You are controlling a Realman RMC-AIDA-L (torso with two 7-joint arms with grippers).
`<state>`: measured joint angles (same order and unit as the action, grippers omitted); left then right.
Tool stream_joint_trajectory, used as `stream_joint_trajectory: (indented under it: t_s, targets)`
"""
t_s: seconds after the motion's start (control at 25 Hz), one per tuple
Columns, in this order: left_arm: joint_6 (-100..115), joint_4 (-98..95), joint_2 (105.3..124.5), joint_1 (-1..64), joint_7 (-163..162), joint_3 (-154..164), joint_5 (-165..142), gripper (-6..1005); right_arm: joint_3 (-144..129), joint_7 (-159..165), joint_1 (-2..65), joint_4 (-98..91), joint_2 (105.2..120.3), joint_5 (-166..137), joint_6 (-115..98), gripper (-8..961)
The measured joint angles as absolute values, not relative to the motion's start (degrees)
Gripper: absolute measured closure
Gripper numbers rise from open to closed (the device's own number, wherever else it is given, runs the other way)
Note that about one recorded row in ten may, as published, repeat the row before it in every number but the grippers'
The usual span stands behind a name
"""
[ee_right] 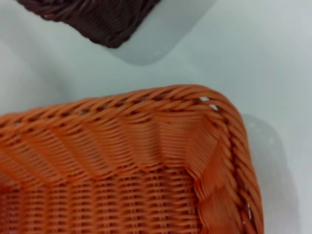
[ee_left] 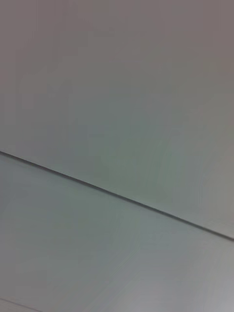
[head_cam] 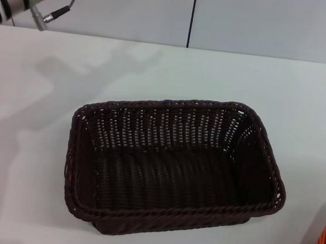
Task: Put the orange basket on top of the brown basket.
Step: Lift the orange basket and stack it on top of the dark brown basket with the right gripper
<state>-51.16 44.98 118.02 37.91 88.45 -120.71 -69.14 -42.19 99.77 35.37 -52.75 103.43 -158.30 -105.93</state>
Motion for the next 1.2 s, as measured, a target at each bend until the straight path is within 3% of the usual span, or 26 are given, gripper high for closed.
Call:
stream_joint_trajectory:
  t_s: [0.16, 0.44, 0.64, 0.76, 0.92, 1.12, 1.2]
  targets:
    - [-52.6, 45.3, 117.92, 37.3, 88.5, -120.8, -69.1, 138, -36.1, 100.4, 34.4, -53.5, 104.43, -158.2, -108.1, 799]
    - [-55.2, 45.2, 117.85, 36.0, 89.2, -120.8, -69.1, 138, -29.1, 100.1, 33.1, -55.2, 104.8, -154.7, -110.4, 828]
    - [-56.3, 45.9, 117.86, 34.7, 89.3, -121.0, -69.1, 138, -23.9, 100.1, 29.7, -57.2, 103.09, -145.8, -114.8, 828]
    - [-57.5, 46.2, 117.86, 34.0, 89.7, -122.7, -69.1, 138, -18.3, 99.9, 26.8, -57.8, 100.7, -138.0, -119.2, 828]
    - [-58.0, 46.2, 117.86, 33.9, 90.1, -123.5, -69.1, 138, -13.6, 99.9, 25.0, -57.1, 99.82, -132.3, -121.0, 827]
    - [-58.0, 45.6, 117.96, 34.2, 91.3, -123.6, -69.1, 138, -8.0, 100.1, 22.9, -51.0, 100.72, -120.3, -119.7, 827]
    - [-58.0, 45.5, 118.01, 34.5, 91.4, -123.5, -69.1, 138, -7.0, 99.8, 22.1, -43.7, 101.92, -112.1, -116.9, 827]
